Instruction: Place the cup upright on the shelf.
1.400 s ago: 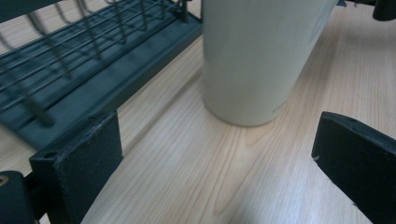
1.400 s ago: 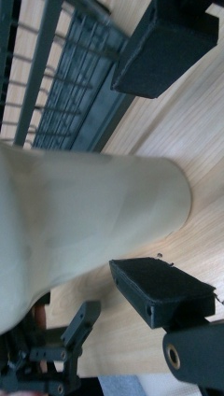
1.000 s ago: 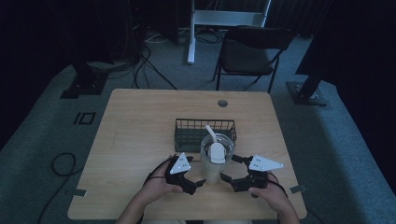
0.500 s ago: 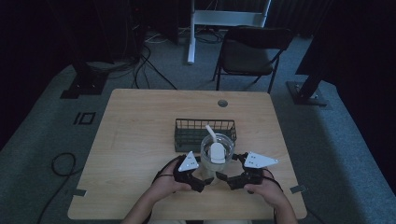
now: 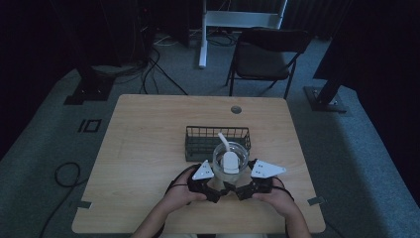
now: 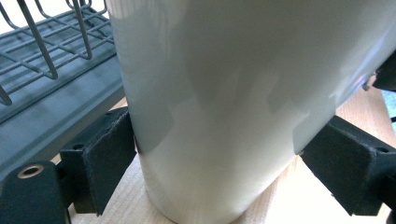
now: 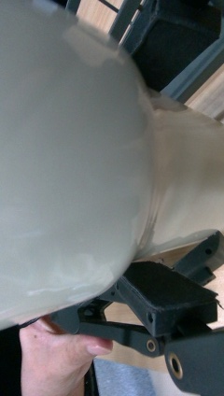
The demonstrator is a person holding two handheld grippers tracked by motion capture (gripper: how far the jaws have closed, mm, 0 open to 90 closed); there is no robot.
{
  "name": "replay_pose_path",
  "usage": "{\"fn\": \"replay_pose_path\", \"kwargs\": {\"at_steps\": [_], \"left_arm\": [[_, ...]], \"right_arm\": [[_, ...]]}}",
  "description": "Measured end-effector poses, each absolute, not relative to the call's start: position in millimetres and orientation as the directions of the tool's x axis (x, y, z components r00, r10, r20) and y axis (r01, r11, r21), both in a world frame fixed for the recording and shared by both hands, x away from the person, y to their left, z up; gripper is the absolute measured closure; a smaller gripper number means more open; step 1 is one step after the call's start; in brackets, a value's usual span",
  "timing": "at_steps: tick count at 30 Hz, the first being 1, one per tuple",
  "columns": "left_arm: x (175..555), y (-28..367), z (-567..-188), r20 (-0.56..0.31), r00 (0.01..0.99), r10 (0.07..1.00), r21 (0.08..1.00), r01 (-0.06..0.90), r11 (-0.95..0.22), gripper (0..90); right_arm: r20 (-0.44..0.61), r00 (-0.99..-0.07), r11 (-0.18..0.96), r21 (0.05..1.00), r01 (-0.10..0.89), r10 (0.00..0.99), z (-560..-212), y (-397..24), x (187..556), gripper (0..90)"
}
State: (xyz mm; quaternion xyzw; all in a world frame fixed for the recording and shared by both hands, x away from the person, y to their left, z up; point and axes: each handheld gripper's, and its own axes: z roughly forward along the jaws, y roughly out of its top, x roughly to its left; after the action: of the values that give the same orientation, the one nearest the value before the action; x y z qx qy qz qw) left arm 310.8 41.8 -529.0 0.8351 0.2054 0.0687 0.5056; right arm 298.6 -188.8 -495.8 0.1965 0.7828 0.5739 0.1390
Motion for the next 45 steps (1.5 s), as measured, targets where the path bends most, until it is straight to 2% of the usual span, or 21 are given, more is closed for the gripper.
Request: {"fn": "replay_pose_path", "kwargs": {"at_steps": [5, 14, 21, 28, 35, 45], "left_arm": [[311, 39, -529, -0.059, 0.908, 0.414, 0.879, 0.244, -0.410, 11.5], [315, 39, -530, -0.060, 0.912, 0.405, 0.890, 0.233, -0.391, 11.4], [314, 40, -525, -0.046, 0.918, 0.395, 0.890, 0.217, -0.401, 11.5], [315, 40, -511, -0.051, 0.922, 0.383, 0.881, 0.222, -0.417, 11.3], [320, 46, -492, -0.084, 0.924, 0.374, 0.899, 0.232, -0.372, 11.3], [336, 55, -444, 0.000, 0.925, 0.380, 0.908, 0.159, -0.387, 11.3]], "right_arm": [[0.000, -0.888, 0.265, 0.954, 0.137, 0.461, -496, -185, 301, 8.6], [0.018, -0.877, 0.203, 0.970, 0.131, 0.480, -502, -180, 304, 8.5], [0.002, -0.875, 0.233, 0.964, 0.131, 0.484, -499, -178, 302, 8.6], [0.044, -0.876, 0.206, 0.965, 0.161, 0.480, -496, -180, 303, 8.6], [0.032, -0.880, 0.175, 0.976, 0.130, 0.474, -478, -176, 306, 8.5], [-0.036, -0.883, 0.160, 0.986, 0.045, 0.467, -436, -167, 322, 8.5]]}}
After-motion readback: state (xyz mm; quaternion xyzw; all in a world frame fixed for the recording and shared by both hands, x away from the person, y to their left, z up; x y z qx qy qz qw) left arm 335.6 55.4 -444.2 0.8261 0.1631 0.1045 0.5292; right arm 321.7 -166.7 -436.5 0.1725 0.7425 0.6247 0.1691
